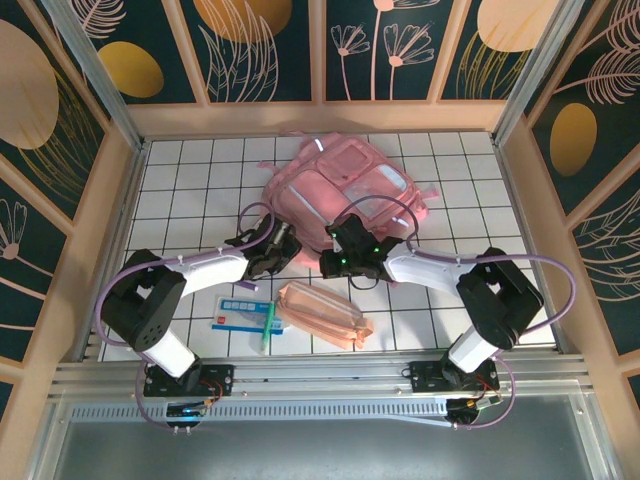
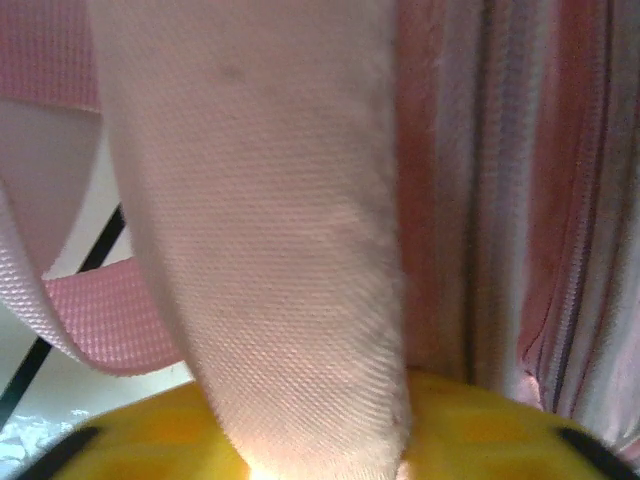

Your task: Pack books, pencil case, and school supplies into a backpack

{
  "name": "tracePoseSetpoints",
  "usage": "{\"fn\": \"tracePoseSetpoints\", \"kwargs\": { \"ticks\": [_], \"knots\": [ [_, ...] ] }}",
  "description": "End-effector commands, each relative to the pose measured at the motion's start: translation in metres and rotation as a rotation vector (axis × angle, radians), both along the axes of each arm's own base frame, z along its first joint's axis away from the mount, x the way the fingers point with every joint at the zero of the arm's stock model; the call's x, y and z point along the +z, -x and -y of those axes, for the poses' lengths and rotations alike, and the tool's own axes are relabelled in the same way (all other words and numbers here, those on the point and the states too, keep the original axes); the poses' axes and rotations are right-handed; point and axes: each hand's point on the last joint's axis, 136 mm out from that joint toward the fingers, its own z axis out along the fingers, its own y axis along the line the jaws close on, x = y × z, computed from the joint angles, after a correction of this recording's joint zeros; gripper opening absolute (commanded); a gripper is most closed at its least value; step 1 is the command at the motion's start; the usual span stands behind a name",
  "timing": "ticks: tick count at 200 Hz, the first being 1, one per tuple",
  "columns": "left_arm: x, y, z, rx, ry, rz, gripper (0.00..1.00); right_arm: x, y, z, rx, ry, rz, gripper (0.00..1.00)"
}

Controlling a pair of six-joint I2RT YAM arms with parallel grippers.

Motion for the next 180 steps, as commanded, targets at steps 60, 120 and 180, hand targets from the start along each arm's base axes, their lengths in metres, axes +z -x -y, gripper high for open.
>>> {"fn": "tracePoseSetpoints", "kwargs": {
  "ticks": [60, 120, 180],
  "knots": [
    [0.008, -0.016, -0.068, 0.107, -0.128, 0.038, 0.00, -0.035, 0.001, 0.098, -0.179, 0.335, 0.018, 0.00],
    [0.028, -0.017, -0.067, 0.030, -0.096, 0.089, 0.00, -0.047, -0.043, 0.159, -0.371, 0.366, 0.023, 0.00],
    [0.023, -0.008, -0.025, -0.188, 0.050, 0.089, 0.19, -0.039, -0.071, 0.180, -0.440, 0.335, 0.005, 0.05]
  ]
}}
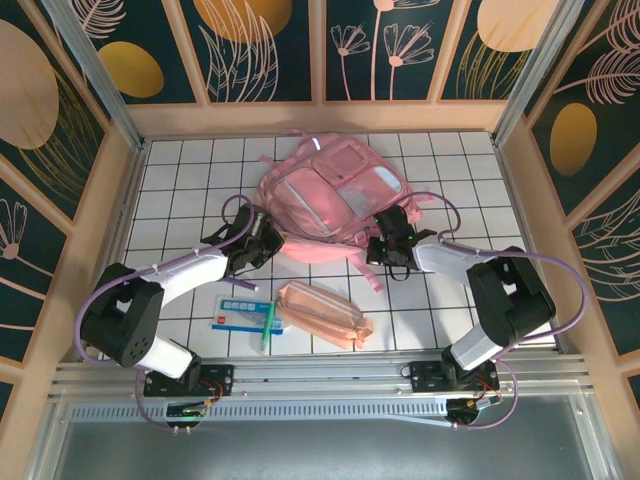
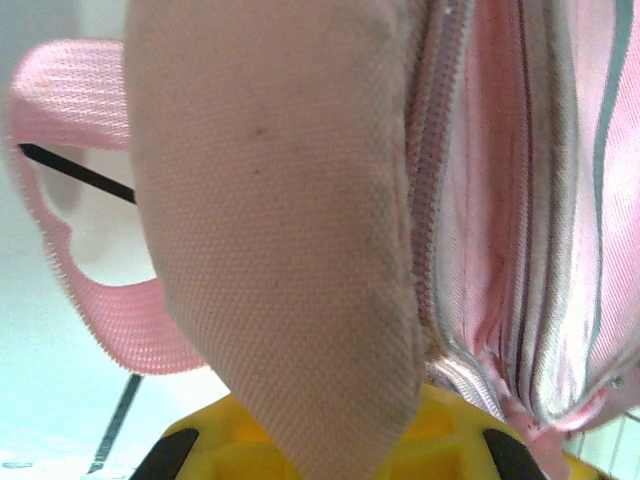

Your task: Pack books, pencil case, and school supplies into a backpack

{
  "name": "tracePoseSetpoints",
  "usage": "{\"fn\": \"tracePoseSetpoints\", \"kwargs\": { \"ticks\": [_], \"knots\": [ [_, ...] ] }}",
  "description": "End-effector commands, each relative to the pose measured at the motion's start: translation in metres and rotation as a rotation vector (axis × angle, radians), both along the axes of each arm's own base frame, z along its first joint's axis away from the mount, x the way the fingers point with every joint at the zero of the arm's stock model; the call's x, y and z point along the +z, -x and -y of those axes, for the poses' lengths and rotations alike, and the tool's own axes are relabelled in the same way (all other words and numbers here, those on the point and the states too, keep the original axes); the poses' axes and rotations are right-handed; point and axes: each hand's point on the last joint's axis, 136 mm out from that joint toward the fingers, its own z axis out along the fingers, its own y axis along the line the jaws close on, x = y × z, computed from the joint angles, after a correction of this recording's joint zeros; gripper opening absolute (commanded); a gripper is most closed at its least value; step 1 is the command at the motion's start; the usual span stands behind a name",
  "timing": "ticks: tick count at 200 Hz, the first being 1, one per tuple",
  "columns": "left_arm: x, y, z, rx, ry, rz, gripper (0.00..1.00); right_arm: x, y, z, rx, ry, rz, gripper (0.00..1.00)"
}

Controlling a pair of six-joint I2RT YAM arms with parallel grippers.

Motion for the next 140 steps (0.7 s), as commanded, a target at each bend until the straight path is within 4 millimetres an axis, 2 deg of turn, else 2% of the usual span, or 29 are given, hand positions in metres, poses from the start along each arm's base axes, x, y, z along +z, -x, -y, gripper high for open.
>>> {"fn": "tracePoseSetpoints", "kwargs": {
  "ticks": [1, 8, 14, 32, 52, 64, 78, 102, 108, 110, 126, 140],
  "knots": [
    [-0.003, -0.001, 0.005, -0.092, 0.028, 0.028, 0.22, 0.000, -0.008, 0.038, -0.098, 0.106, -0.008, 0.06],
    [-0.002, 0.003, 0.019, -0.180, 0.068, 0.034, 0.38, 0.004, -0.008, 0.038, -0.106, 0.100, -0.005, 0.14],
    [-0.002, 0.009, 0.032, -0.263, 0.092, 0.027, 0.43, 0.008, -0.007, 0.040, -0.115, 0.098, -0.003, 0.22],
    [-0.005, 0.027, 0.053, -0.451, 0.049, -0.018, 0.46, 0.029, -0.009, 0.048, -0.170, 0.093, 0.031, 0.36],
    [0.000, 0.043, 0.066, -0.570, -0.027, -0.024, 0.47, 0.058, -0.017, 0.045, -0.161, 0.077, 0.097, 0.39],
    [0.004, 0.044, 0.063, -0.557, -0.044, -0.023, 0.47, 0.075, -0.025, 0.032, -0.087, 0.095, 0.156, 0.41],
    [0.013, 0.041, 0.054, -0.514, -0.076, 0.002, 0.47, 0.089, -0.032, 0.007, 0.031, 0.112, 0.210, 0.42],
    [0.048, 0.024, 0.039, -0.423, -0.091, 0.069, 0.49, 0.101, -0.041, -0.019, 0.081, 0.135, 0.254, 0.44],
    [0.054, 0.021, 0.033, -0.393, -0.093, 0.067, 0.50, 0.102, -0.042, -0.022, 0.076, 0.123, 0.257, 0.45],
    [0.066, 0.014, 0.034, -0.383, -0.087, 0.089, 0.50, 0.103, -0.043, -0.022, 0.074, 0.119, 0.259, 0.45],
    [0.092, -0.002, 0.019, -0.294, -0.137, 0.115, 0.53, 0.107, -0.044, -0.023, 0.052, 0.087, 0.277, 0.47],
    [0.104, -0.015, 0.013, -0.232, -0.171, 0.133, 0.55, 0.111, -0.042, -0.023, 0.046, 0.064, 0.300, 0.48]
  ]
}}
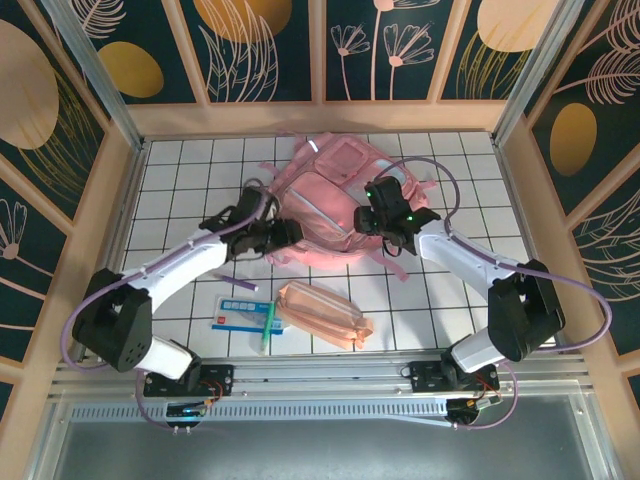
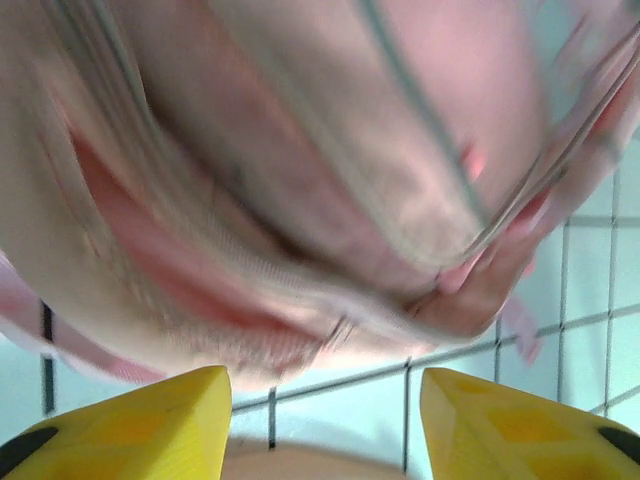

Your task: Pack books, pencil case, and school supplies into a backpack

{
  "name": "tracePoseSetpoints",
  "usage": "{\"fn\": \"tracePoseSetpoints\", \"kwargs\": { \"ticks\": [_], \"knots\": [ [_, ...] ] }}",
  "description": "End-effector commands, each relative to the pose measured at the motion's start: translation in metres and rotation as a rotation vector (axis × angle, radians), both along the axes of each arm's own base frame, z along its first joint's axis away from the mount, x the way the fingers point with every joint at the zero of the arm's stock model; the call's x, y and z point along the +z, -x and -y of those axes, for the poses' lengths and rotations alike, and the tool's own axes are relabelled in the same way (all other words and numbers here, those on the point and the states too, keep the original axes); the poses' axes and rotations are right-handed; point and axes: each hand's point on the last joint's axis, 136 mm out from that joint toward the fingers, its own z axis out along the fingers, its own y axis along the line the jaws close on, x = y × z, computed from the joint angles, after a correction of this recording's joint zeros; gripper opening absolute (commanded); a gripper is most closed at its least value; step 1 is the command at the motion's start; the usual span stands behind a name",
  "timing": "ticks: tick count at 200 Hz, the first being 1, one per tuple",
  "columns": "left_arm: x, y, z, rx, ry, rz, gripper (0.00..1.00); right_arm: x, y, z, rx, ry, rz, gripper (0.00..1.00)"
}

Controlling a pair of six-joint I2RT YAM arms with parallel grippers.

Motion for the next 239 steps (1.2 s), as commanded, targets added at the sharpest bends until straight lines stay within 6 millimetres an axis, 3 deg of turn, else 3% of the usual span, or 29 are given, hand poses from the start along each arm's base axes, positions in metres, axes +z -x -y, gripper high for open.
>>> {"fn": "tracePoseSetpoints", "kwargs": {
  "ticks": [1, 27, 70, 107, 151, 196, 213, 227, 239],
  "knots": [
    [0.034, -0.020, -0.020, 0.126, -0.059, 0.058, 0.55, 0.005, -0.004, 0.007, -0.031, 0.000, 0.042, 0.48],
    [0.023, -0.033, 0.000, 0.149, 0.034, 0.011, 0.58, 0.013, 0.002, 0.014, -0.047, -0.021, 0.078, 0.50],
    [-0.011, -0.063, -0.001, 0.294, -0.009, -0.051, 0.62, 0.023, 0.014, 0.026, -0.078, -0.058, 0.133, 0.56],
    [-0.035, -0.085, 0.009, 0.368, 0.026, -0.085, 0.63, 0.032, 0.023, 0.033, -0.081, -0.085, 0.176, 0.58],
    [-0.051, -0.102, 0.036, 0.376, 0.157, -0.119, 0.59, 0.034, 0.029, 0.036, -0.077, -0.096, 0.189, 0.58],
    [-0.065, -0.114, 0.036, 0.406, 0.159, -0.092, 0.52, 0.029, 0.032, 0.037, -0.076, -0.100, 0.180, 0.58],
    [-0.073, -0.117, 0.037, 0.410, 0.170, -0.075, 0.44, 0.025, 0.033, 0.036, -0.076, -0.104, 0.170, 0.59],
    [-0.078, -0.118, 0.041, 0.404, 0.194, -0.079, 0.15, 0.019, 0.033, 0.036, -0.083, -0.106, 0.153, 0.58],
    [-0.067, -0.118, 0.048, 0.383, 0.226, -0.084, 0.02, 0.010, 0.035, 0.031, -0.041, -0.119, 0.126, 0.58]
  ]
}}
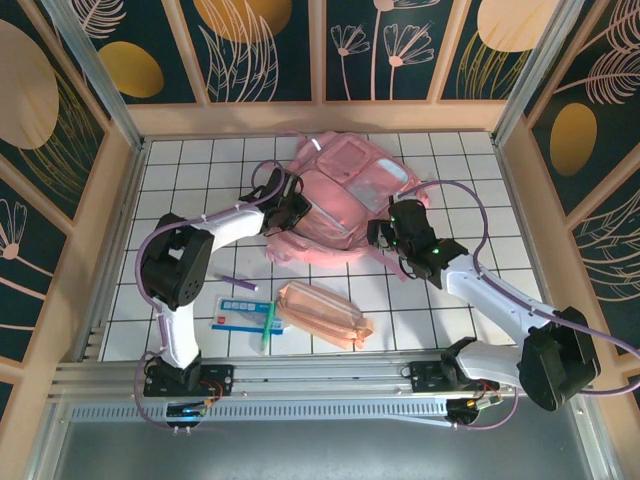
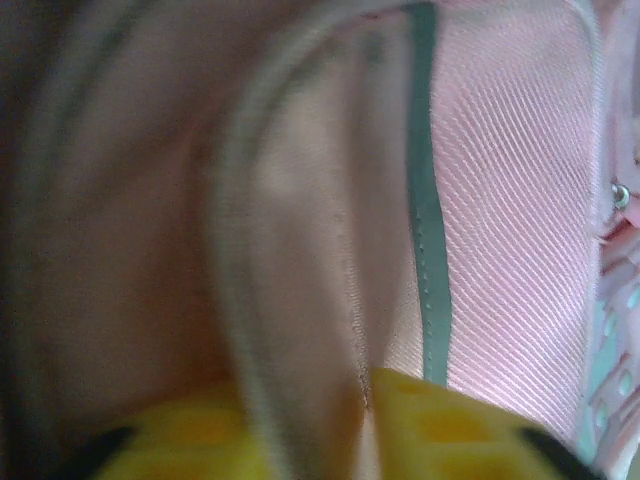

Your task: Pack books, pencil case, and school supplies into a backpack

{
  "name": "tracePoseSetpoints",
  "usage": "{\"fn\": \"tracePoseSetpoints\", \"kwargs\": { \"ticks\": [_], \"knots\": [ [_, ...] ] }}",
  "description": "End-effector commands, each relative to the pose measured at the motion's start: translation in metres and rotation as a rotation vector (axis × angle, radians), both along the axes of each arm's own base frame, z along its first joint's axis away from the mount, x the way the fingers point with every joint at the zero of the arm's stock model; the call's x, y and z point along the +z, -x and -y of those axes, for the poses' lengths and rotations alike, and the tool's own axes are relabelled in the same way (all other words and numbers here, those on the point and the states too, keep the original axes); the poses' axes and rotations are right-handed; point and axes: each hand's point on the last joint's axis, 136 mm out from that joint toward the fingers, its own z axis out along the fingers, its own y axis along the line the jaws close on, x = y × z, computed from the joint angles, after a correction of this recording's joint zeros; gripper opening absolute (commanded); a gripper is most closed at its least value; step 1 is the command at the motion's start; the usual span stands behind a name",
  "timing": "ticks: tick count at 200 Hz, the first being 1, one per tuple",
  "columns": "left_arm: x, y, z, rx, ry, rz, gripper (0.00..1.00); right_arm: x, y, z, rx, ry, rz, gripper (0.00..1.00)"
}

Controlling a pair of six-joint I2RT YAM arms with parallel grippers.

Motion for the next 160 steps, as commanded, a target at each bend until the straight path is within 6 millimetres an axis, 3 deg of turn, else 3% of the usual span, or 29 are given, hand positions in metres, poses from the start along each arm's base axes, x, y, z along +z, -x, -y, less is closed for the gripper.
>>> {"fn": "tracePoseSetpoints", "kwargs": {
  "ticks": [1, 28, 55, 82, 101, 103, 109, 125, 150, 160],
  "knots": [
    [0.013, -0.011, 0.018, -0.019, 0.087, 0.054, 0.01, -0.007, -0.002, -0.003, 0.016, -0.036, -0.009, 0.58],
    [0.069, -0.008, 0.015, 0.014, 0.118, 0.100, 0.00, -0.036, 0.006, -0.014, 0.245, -0.040, -0.097, 0.57],
    [0.097, 0.009, 0.001, 0.075, 0.120, 0.041, 0.00, -0.046, 0.002, -0.015, 0.307, -0.028, -0.201, 0.57],
    [0.106, 0.024, 0.017, 0.035, 0.254, 0.021, 0.00, -0.049, -0.006, -0.013, 0.264, -0.023, -0.199, 0.57],
    [0.106, 0.027, 0.021, 0.013, 0.277, 0.007, 0.00, -0.052, -0.022, 0.014, 0.148, 0.079, -0.159, 0.58],
    [0.116, 0.028, 0.020, 0.010, 0.287, 0.025, 0.00, -0.051, -0.024, 0.018, 0.131, 0.092, -0.153, 0.59],
    [0.121, 0.029, 0.020, 0.008, 0.290, 0.032, 0.00, -0.051, -0.030, 0.028, 0.102, 0.116, -0.139, 0.59],
    [0.128, 0.029, 0.018, 0.014, 0.282, 0.042, 0.00, -0.052, -0.038, 0.040, 0.131, 0.126, -0.115, 0.59],
    [0.137, 0.030, 0.019, 0.001, 0.291, 0.050, 0.00, -0.051, -0.043, 0.042, 0.284, 0.116, -0.030, 0.56],
    [0.142, 0.030, 0.020, -0.007, 0.293, 0.054, 0.00, -0.053, -0.039, 0.036, 0.385, 0.121, 0.007, 0.50]
  ]
}}
